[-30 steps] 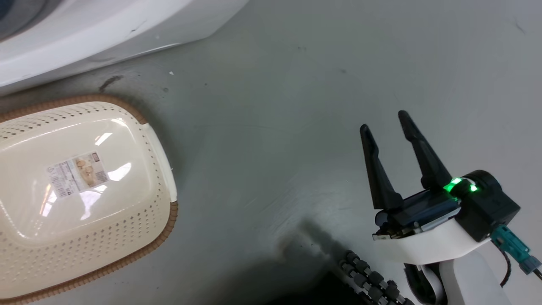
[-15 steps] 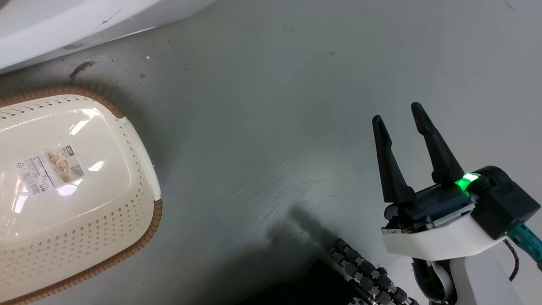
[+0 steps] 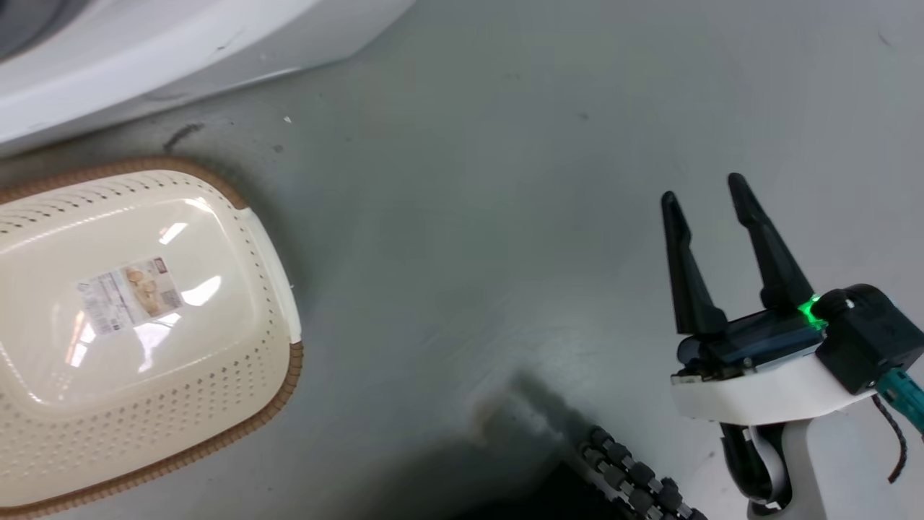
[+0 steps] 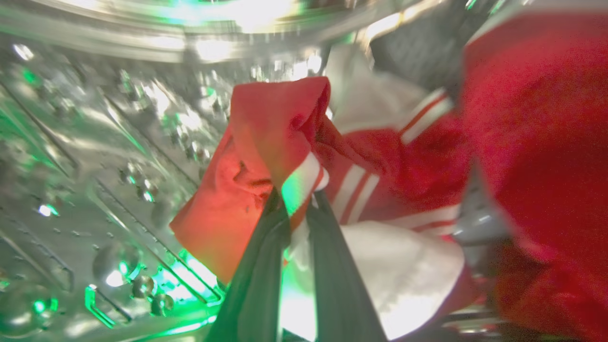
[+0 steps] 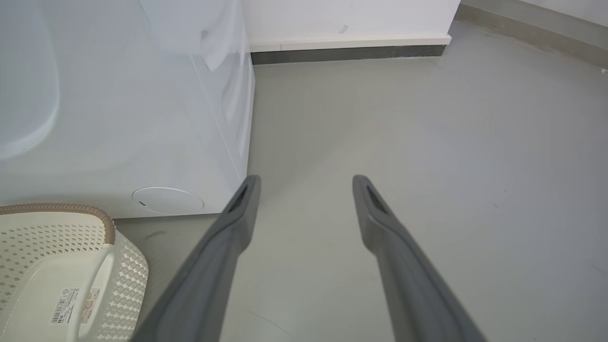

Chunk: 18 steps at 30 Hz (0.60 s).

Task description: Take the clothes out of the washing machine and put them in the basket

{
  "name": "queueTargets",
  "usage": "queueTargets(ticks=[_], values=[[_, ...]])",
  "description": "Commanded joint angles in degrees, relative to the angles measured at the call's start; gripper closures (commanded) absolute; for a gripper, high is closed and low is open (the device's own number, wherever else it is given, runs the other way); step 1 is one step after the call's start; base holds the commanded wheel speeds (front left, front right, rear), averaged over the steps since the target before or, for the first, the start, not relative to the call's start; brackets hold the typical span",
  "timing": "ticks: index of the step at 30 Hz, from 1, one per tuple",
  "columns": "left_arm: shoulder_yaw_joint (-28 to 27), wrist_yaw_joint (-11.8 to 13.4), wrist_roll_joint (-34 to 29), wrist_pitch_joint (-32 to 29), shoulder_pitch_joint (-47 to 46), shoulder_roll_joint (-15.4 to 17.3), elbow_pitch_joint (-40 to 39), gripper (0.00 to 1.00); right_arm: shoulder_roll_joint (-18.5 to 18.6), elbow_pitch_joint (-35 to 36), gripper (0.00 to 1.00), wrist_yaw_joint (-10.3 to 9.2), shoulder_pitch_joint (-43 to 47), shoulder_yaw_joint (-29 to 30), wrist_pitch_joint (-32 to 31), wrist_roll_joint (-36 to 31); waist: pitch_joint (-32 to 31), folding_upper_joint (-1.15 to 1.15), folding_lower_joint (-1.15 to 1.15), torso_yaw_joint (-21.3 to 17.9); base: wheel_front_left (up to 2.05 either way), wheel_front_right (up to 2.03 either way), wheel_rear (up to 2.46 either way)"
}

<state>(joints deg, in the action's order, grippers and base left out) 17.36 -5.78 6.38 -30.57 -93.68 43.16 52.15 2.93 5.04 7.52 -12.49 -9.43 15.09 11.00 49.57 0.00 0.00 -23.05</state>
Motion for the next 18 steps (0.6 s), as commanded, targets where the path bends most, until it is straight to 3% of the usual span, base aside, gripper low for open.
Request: queueTargets(ticks=[1,8,18], values=[[0.1,0.2,0.4,1.0,1.1,-0.8,0.5,1.00,-0.1,-0.5,0.00,-0.06,-0.6,0.7,0.1,-0.5,-1.6,0.00,0.00,1.2,0.00,0.00,0.00],[0.2,-0.2,3.1,12.1,4.9,-5.6,4.7,1.00,-0.1,-2.7,0.00,-0.06,0.3,5.1,0.1,-4.1,-8.3,0.00,0.00,5.2,0.00,0.00,0.00],[-1.4,-1.1,9.5,29.4,17.5,-14.7,10.2,1.00,-0.1,-5.3,0.00,-0.06,3.1,9.1,0.1,-8.7,-19.5,0.00,0.00,11.8,0.00,0.00,0.00]])
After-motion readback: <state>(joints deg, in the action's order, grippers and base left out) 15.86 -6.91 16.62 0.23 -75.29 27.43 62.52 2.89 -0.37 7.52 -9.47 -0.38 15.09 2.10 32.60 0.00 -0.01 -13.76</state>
